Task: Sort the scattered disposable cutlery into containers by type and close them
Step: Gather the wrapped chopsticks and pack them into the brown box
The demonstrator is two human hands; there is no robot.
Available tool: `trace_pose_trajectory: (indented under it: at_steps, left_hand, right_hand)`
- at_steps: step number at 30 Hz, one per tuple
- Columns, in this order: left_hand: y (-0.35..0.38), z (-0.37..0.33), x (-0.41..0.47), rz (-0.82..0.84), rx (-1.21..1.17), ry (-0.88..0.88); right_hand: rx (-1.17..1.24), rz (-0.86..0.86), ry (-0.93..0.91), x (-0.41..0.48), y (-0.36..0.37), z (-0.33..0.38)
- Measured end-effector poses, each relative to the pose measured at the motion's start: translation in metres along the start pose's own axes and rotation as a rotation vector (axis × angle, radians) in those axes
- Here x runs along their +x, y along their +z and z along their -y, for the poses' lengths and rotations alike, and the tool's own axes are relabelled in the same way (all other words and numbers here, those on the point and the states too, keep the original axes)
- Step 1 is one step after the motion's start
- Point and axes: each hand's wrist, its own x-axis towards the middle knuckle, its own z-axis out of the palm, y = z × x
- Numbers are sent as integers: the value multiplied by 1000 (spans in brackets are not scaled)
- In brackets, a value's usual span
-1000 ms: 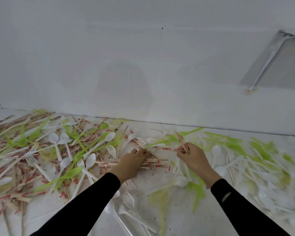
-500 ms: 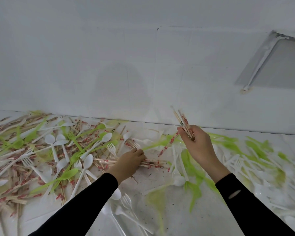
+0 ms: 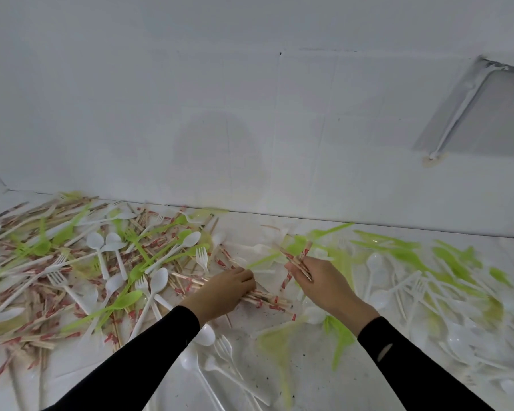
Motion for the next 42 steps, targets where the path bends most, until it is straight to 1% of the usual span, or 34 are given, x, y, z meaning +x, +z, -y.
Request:
trace_pose_trajectory:
  at_steps: [2,5,8,11,13,14,16,18,22,26,29,32,36,37,39,42]
  left_hand:
    - [2,0,-5,-16,40,37]
    - [3,-4,-10,-49,66,44]
    - [-3,-12,-10,-135,-11,3]
    - [-26,-18,-2,-306,-245,-114]
    - [-51,-24,4,-442,-447,-229]
    - [-65,-28,5,-483,-595,-318]
    - [-90,-32,6,-510,-920,-488]
    - [-111,-35,6,-563,-1171,-518]
    - [-137,-34,-6,-677,-1397,-514]
    - [-146,-33,-17,-750,-1665,-499]
    - [-150,-33,-20,-849,-1772,-519]
    - [-152,-34,-19,-948,-1782,-577]
    - [-158,-36,-20,-1041,-1797,-622]
    - [-160,-35,-21,-1040,-1821,-627]
    - [-162,-31,-25,-1033,-1873,-636]
    - [-160,-27,-28,-1089,-1961,-650]
  right_hand:
    - [-5,-5,17,1,-3,0]
    - [37,-51,20,3,-10,-1]
    - [111,-82,23,5,-18,-3]
    - [198,-124,47,6,-23,-5]
    - [216,-138,52,6,-28,-5]
    - [217,-143,52,6,-29,-4]
    - [209,-155,53,5,-31,-3]
    - [221,-165,68,2,-33,2]
    - [265,-177,97,2,-31,9]
    - [353,-145,68,0,-26,21]
    - [350,-130,-5,0,-19,33]
    - [328,-130,-71,1,-9,48]
    - [258,-6,-124,-3,7,67]
    - [239,12,-127,-4,11,70]
    - [290,25,-101,-5,18,73]
    - [339,87,-55,-4,25,80]
